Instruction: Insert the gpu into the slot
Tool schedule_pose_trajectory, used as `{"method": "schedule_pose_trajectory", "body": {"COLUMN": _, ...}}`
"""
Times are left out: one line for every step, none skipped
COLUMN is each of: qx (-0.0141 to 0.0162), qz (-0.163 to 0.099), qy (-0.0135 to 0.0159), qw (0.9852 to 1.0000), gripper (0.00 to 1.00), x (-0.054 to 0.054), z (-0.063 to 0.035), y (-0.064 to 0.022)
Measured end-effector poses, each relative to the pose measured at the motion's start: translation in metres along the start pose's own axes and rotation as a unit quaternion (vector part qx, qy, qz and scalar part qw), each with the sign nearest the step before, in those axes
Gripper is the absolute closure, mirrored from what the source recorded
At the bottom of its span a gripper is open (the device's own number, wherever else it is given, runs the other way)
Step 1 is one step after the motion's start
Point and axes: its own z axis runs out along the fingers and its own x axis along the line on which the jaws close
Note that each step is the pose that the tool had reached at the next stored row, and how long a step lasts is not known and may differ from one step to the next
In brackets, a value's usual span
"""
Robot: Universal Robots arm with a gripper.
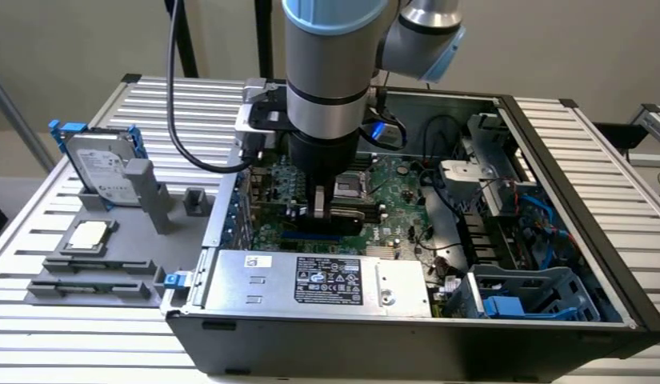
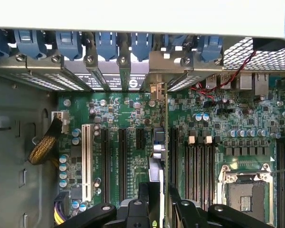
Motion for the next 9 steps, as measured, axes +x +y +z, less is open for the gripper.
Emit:
{"method": "schedule_pose_trajectory", "body": {"qx": -0.0001, "qz": -0.001, "qy": 0.0000, "qw": 1.0000, "gripper": 0.74, "x": -0.0002, "z": 0.0003, "y": 0.0000}}
{"method": "schedule_pose_trajectory", "body": {"qx": -0.0001, "qz": -0.001, "qy": 0.0000, "qw": 1.0000, "gripper": 0.74, "x": -0.0005, "z": 0.0005, "y": 0.0001}}
{"method": "schedule_pose_trajectory", "body": {"qx": -0.0001, "qz": -0.001, "qy": 0.0000, "qw": 1.0000, "gripper": 0.74, "x": -0.0006, "z": 0.0008, "y": 0.0000}}
{"method": "schedule_pose_trajectory", "body": {"qx": -0.0002, "qz": -0.001, "qy": 0.0000, "qw": 1.0000, "gripper": 0.74, "x": -0.0007, "z": 0.0010, "y": 0.0000}}
{"method": "schedule_pose_trajectory", "body": {"qx": -0.0002, "qz": -0.001, "qy": 0.0001, "qw": 1.0000, "gripper": 0.74, "x": -0.0007, "z": 0.0011, "y": 0.0000}}
{"method": "schedule_pose_trajectory", "body": {"qx": -0.0003, "qz": -0.001, "qy": 0.0001, "qw": 1.0000, "gripper": 0.74, "x": -0.0007, "z": 0.0013, "y": 0.0000}}
{"method": "schedule_pose_trajectory", "body": {"qx": -0.0003, "qz": -0.001, "qy": 0.0001, "qw": 1.0000, "gripper": 0.74, "x": -0.0007, "z": 0.0016, "y": 0.0000}}
{"method": "schedule_pose_trajectory", "body": {"qx": -0.0005, "qz": -0.001, "qy": 0.0001, "qw": 1.0000, "gripper": 0.74, "x": -0.0007, "z": 0.0018, "y": 0.0001}}
{"method": "schedule_pose_trajectory", "body": {"qx": -0.0008, "qz": -0.001, "qy": 0.0001, "qw": 1.0000, "gripper": 0.74, "x": -0.0007, "z": 0.0020, "y": 0.0001}}
